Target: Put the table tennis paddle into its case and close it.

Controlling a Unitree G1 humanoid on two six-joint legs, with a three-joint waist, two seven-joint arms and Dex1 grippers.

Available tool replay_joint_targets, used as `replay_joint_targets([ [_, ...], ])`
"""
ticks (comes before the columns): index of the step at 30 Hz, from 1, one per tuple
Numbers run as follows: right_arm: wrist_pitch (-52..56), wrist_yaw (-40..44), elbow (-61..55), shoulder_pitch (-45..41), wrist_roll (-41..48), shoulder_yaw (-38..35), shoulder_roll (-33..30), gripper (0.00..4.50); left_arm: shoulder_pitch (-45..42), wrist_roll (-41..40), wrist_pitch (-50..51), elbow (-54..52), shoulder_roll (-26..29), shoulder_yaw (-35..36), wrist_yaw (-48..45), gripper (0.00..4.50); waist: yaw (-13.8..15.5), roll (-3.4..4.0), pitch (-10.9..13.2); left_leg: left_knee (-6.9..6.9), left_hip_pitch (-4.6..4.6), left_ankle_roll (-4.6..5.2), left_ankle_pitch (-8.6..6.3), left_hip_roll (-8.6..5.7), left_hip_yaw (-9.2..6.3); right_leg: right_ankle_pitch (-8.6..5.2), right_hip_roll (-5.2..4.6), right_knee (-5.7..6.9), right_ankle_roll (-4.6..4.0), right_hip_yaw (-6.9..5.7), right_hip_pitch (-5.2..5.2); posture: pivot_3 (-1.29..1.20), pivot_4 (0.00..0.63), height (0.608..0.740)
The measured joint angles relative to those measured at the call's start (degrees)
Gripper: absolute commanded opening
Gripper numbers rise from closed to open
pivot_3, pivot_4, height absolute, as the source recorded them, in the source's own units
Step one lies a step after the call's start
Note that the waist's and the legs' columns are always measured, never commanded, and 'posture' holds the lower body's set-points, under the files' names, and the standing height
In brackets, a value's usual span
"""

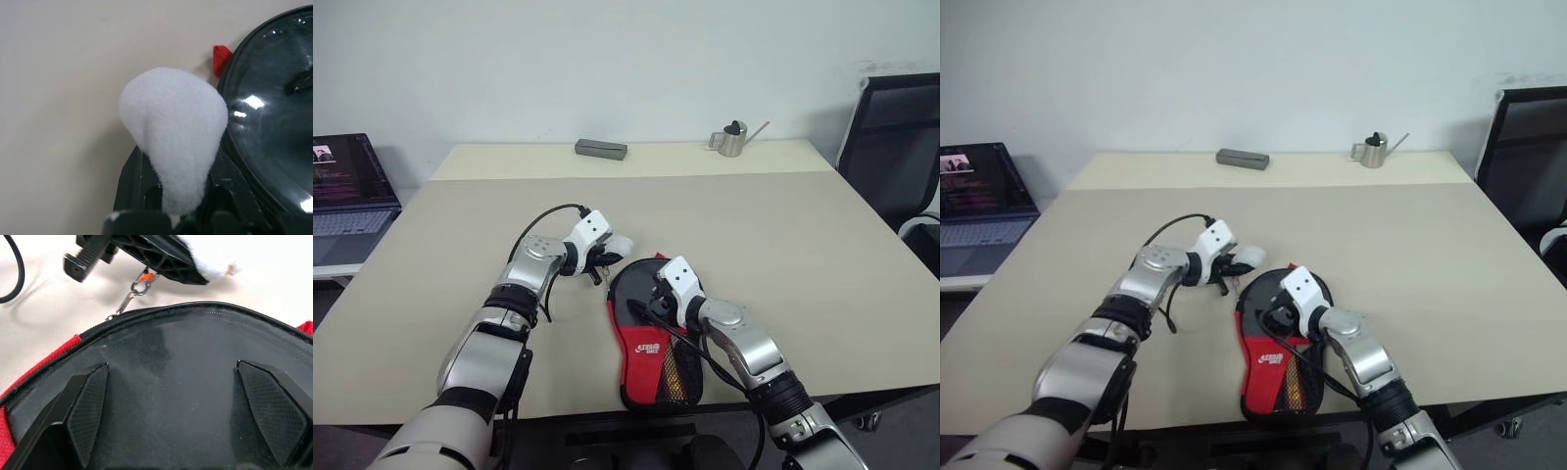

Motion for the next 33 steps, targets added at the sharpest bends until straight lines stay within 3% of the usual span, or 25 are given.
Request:
replay_joint_targets([
  [16, 0.07, -1.08, -2.87, 2.36, -1.43, 0.15, 1.26, 4.5, -8.19, 4.79, -6.88, 14.37, -5.73, 0.11, 8.27, 0.45, -0.07, 0.0, -0.02, -0.24, -0.11, -0.25, -0.17, 0.37, 0.0, 0.0, 0.42, -0.54, 0.01, -0.21, 0.01, 0.0, 0.15, 0.74],
  [33, 3.43, -3.84, -12.26, 8.86, -3.24, 3.77, 2.69, 4.5, -12.56, 9.39, -7.85, 17.72, -11.7, 0.11, 15.74, 0.45, 0.14, 0.02, -0.04, -0.25, -0.13, -0.81, -0.76, 0.47, -0.18, -0.22, 0.93, -0.69, -0.1, -0.22, -0.02, 0.0, 0.15, 0.74],
])
